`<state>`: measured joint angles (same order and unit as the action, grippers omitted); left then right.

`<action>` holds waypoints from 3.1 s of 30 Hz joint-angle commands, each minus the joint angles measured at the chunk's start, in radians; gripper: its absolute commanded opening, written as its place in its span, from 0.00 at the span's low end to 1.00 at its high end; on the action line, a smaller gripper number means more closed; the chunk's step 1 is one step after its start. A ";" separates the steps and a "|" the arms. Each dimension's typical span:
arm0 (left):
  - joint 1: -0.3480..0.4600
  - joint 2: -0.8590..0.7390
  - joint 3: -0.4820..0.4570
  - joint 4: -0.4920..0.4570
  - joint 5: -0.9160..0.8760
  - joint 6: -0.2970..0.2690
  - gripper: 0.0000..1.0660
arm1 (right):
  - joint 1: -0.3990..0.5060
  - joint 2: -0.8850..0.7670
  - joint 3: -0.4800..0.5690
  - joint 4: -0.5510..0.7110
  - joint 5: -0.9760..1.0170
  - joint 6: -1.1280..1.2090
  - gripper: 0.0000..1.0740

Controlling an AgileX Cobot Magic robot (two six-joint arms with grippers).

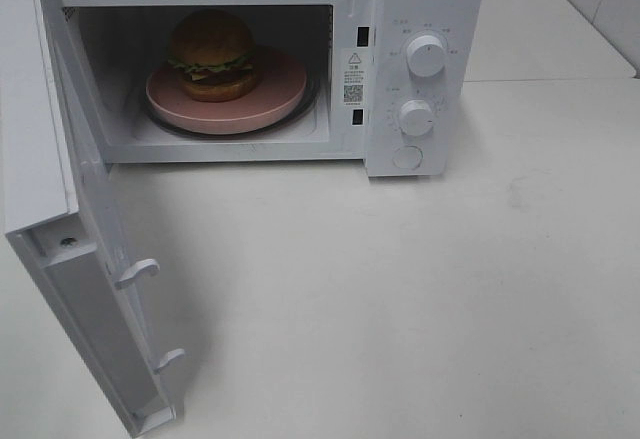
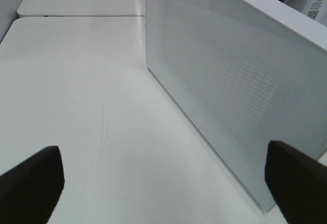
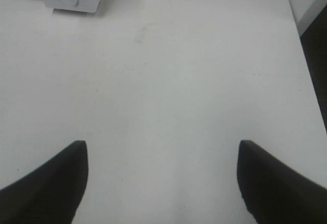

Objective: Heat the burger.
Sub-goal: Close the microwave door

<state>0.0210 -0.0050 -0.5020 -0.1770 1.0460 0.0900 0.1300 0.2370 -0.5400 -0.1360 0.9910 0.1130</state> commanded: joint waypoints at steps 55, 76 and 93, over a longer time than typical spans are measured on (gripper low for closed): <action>-0.004 -0.019 0.002 -0.009 -0.010 -0.002 0.94 | -0.106 -0.267 0.030 0.073 0.052 -0.006 0.71; -0.004 0.018 -0.011 -0.019 -0.032 -0.015 0.87 | -0.106 -0.267 0.030 0.073 0.052 -0.006 0.71; -0.004 0.404 -0.031 0.043 -0.264 -0.005 0.00 | -0.106 -0.267 0.030 0.073 0.052 -0.006 0.71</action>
<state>0.0210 0.3950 -0.5260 -0.1400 0.8060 0.0850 0.0300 -0.0040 -0.5110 -0.0640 1.0400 0.1090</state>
